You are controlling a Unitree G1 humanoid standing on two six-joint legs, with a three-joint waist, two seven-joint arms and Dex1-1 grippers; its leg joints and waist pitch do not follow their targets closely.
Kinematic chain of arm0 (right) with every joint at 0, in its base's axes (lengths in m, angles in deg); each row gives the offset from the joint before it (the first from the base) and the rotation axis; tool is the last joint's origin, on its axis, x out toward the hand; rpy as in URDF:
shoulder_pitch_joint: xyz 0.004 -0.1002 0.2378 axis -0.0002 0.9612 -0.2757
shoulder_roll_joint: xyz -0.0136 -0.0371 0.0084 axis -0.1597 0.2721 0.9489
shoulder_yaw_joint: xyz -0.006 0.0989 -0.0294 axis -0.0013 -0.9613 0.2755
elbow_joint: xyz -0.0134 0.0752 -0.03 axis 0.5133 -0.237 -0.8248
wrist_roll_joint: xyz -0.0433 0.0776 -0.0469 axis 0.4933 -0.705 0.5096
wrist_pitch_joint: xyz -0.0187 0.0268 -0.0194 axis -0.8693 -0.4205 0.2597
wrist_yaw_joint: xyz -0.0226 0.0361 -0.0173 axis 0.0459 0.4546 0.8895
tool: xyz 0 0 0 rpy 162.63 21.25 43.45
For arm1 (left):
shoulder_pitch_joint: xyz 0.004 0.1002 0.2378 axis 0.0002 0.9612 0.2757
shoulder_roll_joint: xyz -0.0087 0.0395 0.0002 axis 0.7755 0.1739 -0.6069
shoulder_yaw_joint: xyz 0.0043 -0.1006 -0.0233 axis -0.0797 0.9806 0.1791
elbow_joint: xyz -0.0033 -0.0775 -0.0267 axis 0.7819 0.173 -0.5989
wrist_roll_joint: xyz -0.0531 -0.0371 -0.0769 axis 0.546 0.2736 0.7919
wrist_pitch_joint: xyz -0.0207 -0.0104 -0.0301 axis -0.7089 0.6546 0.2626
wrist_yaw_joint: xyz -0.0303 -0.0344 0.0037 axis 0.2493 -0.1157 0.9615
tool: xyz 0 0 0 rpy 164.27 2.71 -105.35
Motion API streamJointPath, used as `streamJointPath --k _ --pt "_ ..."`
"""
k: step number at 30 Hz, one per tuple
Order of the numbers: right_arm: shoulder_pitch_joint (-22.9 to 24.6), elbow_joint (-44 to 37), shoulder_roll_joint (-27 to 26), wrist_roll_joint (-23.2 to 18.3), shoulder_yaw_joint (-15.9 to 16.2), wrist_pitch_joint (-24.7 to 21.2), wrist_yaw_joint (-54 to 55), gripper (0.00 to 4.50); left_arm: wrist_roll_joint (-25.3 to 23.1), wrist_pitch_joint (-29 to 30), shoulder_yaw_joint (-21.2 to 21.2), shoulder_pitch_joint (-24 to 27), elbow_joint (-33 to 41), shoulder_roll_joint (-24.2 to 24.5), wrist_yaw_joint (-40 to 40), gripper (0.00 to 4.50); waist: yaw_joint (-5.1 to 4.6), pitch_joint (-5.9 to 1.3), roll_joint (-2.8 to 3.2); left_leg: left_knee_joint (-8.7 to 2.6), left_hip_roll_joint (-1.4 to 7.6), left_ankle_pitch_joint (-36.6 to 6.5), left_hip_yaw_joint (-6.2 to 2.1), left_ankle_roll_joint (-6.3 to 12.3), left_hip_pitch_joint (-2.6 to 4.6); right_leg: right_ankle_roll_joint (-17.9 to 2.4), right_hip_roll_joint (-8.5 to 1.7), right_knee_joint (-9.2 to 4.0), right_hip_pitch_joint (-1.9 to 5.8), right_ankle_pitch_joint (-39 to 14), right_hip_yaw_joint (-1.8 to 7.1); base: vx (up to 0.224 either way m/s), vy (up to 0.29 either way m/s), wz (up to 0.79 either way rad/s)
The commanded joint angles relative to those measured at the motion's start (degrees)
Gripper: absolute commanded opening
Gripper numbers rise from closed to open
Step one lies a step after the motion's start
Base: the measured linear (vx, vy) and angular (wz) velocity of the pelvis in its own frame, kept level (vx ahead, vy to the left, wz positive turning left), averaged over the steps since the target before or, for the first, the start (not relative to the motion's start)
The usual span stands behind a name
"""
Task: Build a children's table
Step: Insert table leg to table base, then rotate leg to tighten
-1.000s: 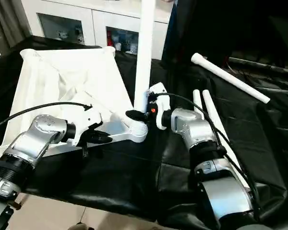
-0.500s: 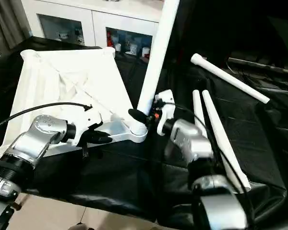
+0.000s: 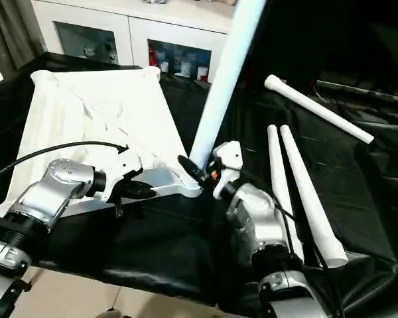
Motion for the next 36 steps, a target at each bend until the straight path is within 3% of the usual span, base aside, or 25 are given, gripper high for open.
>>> streamJointPath --k 1,8,14,18,22,26,27,28,30,33,34,36 --pt "-0.16 3.11 0.49 1.85 1.93 -3.94 -1.29 1.91 0.17 -0.78 0.27 -1.07 -0.02 0.21 0.66 0.00 -0.12 -3.61 1.12 -4.59 2.05 -15.00 -0.66 -0.27 0.66 -12.44 -4.50 -5.20 2.76 -10.94 2.77 0.000 0.000 0.00" --pt "-5.73 5.86 2.29 0.63 2.95 -12.93 -8.16 1.91 0.38 -2.63 0.17 -1.26 -0.37 0.98 2.39 0.00 -0.52 -3.66 1.10 -4.50 2.03 -13.88 -0.68 0.19 0.52 -13.02 -4.49 -5.00 2.82 -9.80 2.75 0.000 0.000 0.00" --pt "-5.43 5.70 4.43 1.26 5.49 -14.90 -15.91 1.91 0.76 -3.60 0.07 -1.15 -0.39 1.44 3.83 0.00 -0.62 -3.76 1.02 -4.28 2.08 -12.26 -0.51 0.97 0.47 -13.81 -4.55 -4.80 2.98 -6.70 2.77 0.000 0.000 0.00" --pt "-3.30 6.00 5.18 2.22 6.27 -12.31 -17.96 1.91 1.93 -7.86 0.29 -0.84 -0.67 1.30 6.12 0.00 -0.24 -3.69 1.09 -4.37 2.21 -12.68 -0.50 0.99 0.62 -13.67 -4.69 -5.01 2.81 -7.57 2.76 0.000 0.000 0.00" --pt "-3.30 6.00 5.18 2.22 6.27 -12.31 -17.96 1.91 1.93 -7.86 0.29 -0.84 -0.67 1.30 6.12 0.00 -0.06 -3.55 1.09 -4.61 2.30 -14.73 -0.57 0.09 0.85 -13.28 -4.74 -5.19 2.62 -10.90 2.79 0.000 0.000 0.00" --pt "-3.05 6.09 5.26 2.36 6.36 -11.87 -18.07 1.91 2.15 -8.59 0.37 -0.80 -0.77 1.25 6.45 0.00 -0.06 -3.64 1.07 -4.61 2.30 -14.12 -0.60 0.01 0.73 -13.26 -4.73 -5.07 2.71 -9.95 2.81 0.000 0.000 0.00" --pt "-1.95 6.33 5.59 3.15 6.87 -9.97 -18.28 1.91 3.34 -11.70 0.60 -0.47 -1.62 1.32 9.16 0.00 0.07 -3.60 2.04 -4.60 2.27 -14.30 -0.69 -0.09 0.80 -13.32 -4.83 -5.16 2.58 -9.84 2.86 0.000 0.000 0.00" --pt "-1.29 6.54 5.73 3.68 7.17 -8.95 -18.06 1.91 3.90 -13.37 0.73 -0.33 -2.43 1.38 10.57 0.00 -0.11 -3.64 1.47 -4.57 2.22 -14.54 -0.55 0.06 0.75 -13.15 -4.69 -5.33 2.62 -9.19 2.81 0.000 0.000 0.00" --pt "-0.73 6.85 5.86 4.23 7.40 -8.22 -17.74 1.91 4.32 -14.69 0.89 -0.20 -3.24 1.43 11.92 0.00 -0.08 -3.75 1.26 -4.63 2.19 -14.40 -0.56 0.29 0.71 -13.02 -4.64 -5.16 2.80 -8.93 2.78 0.000 0.000 0.00" --pt "-1.65 10.13 5.19 5.27 5.71 -7.65 -11.15 1.91 3.03 -13.22 1.24 -0.29 -3.96 0.99 8.50 0.00 -0.16 -3.52 1.13 -4.81 2.27 -15.36 -0.54 0.18 0.83 -12.81 -4.73 -5.44 2.58 -11.94 2.81 0.000 0.000 0.00" --pt "-1.72 10.32 5.16 5.36 5.64 -7.62 -10.71 1.91 2.98 -13.13 1.26 -0.29 -4.00 0.96 8.32 0.00 -0.21 -3.22 1.37 -5.04 2.28 -17.02 -0.67 -0.39 0.95 -12.37 -4.81 -5.69 2.35 -15.35 2.80 0.000 0.000 0.00" --pt "-3.02 13.36 4.24 5.51 3.47 -8.19 -3.29 1.91 1.81 -11.28 1.84 -0.31 -4.91 0.17 4.31 0.00 -0.50 -2.93 0.97 -5.21 2.32 -19.83 -0.83 -1.14 1.23 -10.96 -4.98 -6.21 2.04 -21.61 2.85 0.000 0.000 0.00"
